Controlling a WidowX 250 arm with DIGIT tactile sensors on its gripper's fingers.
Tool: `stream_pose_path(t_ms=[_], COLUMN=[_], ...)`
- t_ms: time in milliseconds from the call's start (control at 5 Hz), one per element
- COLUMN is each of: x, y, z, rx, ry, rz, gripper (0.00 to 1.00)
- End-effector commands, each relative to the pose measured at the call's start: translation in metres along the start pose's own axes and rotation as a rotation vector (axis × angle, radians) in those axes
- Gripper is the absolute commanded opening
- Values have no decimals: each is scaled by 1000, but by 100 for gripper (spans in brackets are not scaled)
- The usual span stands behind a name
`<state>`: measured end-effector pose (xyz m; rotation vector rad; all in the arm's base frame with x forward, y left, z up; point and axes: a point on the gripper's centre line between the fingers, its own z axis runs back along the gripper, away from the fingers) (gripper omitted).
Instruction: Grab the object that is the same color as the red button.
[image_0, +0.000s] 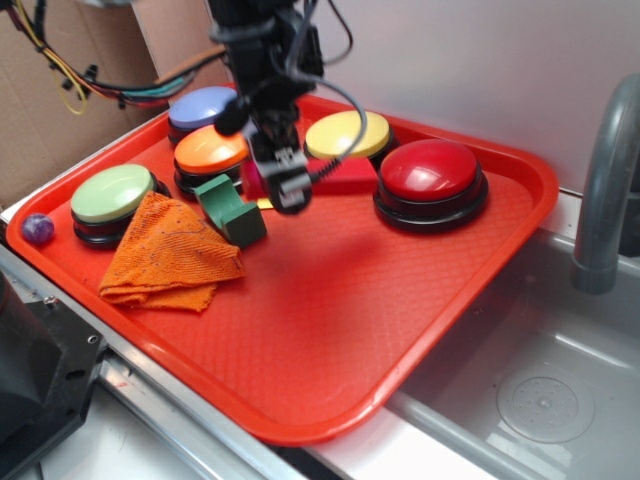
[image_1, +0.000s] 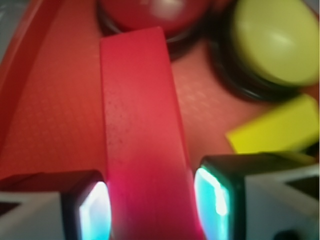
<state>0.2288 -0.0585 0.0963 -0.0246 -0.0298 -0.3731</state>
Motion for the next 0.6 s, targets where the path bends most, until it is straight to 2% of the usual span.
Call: stream_pose_path(t_ms=[0, 200, 400], x=[-28, -45, -47], y=[3, 12, 12], z=[71, 82, 85], rx=[36, -16, -18], ry=[-98, -141, -170], rz=[241, 289, 244], gripper=[0, 0, 0])
